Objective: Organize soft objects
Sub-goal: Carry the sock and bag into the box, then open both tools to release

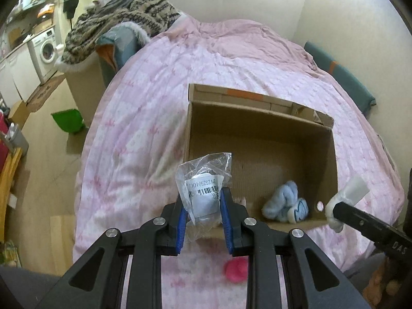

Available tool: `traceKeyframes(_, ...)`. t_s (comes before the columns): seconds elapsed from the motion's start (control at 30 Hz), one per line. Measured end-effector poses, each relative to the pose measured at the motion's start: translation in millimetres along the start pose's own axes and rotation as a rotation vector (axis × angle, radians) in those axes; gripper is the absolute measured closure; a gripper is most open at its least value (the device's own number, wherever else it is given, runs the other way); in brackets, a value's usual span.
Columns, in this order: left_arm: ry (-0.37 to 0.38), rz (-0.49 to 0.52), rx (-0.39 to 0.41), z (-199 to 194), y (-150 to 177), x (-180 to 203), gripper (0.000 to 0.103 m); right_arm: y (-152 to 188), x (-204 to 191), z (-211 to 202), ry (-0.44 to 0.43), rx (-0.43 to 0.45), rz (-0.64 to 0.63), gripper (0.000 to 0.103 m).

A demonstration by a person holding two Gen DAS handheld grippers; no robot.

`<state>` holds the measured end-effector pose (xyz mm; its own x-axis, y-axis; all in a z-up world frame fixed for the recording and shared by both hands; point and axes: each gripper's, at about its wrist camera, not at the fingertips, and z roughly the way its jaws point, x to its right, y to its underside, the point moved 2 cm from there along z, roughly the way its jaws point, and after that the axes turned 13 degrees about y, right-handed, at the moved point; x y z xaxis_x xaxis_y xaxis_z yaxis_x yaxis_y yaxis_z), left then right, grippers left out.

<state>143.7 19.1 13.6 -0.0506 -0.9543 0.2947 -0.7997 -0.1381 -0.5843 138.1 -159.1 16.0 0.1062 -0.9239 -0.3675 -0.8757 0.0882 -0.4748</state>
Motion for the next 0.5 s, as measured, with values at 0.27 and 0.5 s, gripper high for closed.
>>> traceKeyframes(0.27, 0.045, 0.013, 0.016, 42, 0, -12, 0.081, 1, 26, 28, 0.035, 0.03, 0.063, 0.076)
traceKeyframes(0.5, 0.026, -0.012, 0.028, 51, 3, -20, 0.081, 1, 30, 38, 0.058, 0.021, 0.06, 0.076)
